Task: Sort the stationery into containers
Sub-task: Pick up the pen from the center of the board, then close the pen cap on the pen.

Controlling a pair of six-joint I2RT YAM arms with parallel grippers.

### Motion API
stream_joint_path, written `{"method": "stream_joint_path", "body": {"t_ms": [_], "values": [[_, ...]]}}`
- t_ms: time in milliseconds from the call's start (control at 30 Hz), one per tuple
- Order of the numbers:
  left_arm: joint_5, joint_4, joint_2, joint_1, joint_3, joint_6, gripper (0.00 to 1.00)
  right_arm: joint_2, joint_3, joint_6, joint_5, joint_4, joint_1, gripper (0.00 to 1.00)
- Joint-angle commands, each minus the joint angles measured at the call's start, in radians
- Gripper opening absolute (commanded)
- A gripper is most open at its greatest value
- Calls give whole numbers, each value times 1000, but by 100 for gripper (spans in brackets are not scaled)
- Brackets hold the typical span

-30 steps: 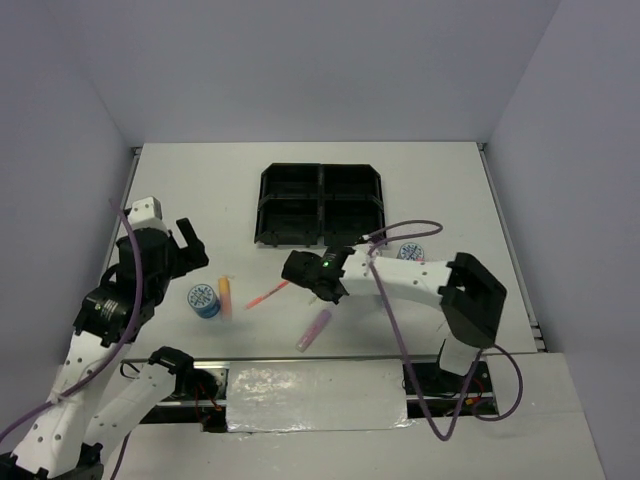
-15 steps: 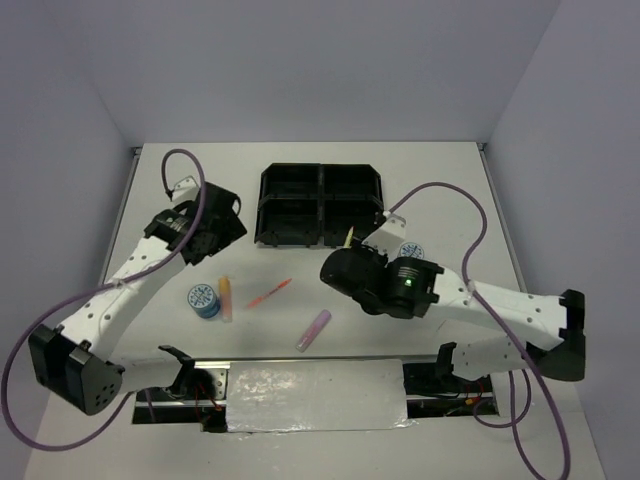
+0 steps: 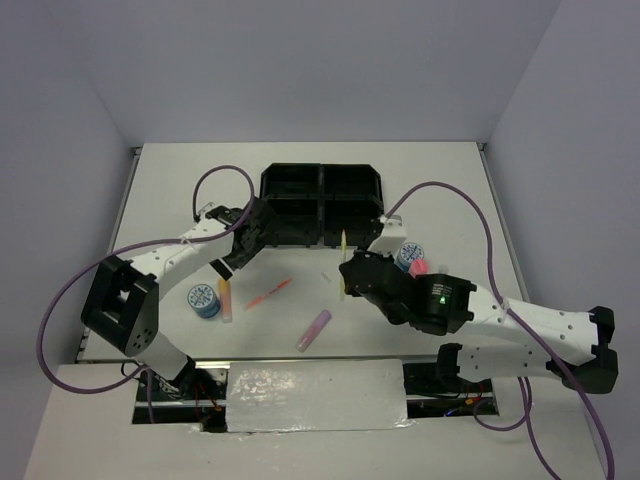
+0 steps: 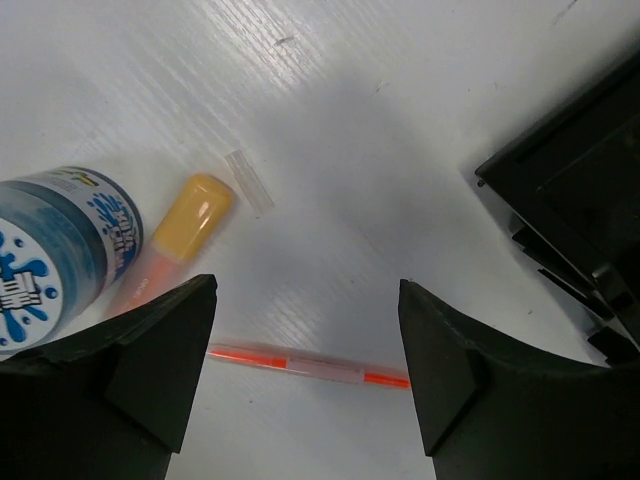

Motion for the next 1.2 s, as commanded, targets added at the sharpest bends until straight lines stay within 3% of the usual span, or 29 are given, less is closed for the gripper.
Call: {"method": "stream_joint_path", "body": {"t_ms": [0,367,500,1167], "values": [[-16,32,8,11,-29,-109,85,16,-1,-91,-18,73,9,0],[-33,83,13,30,-125,-282,77,85,5,-160,-63,122,9,0],[-32,128,33,47,-145,-274,73,94,0,-167,-67,133,7,0],[-22,166,111,81,-173,-303,74,150,8,-168,-96,154,9,0]]}}
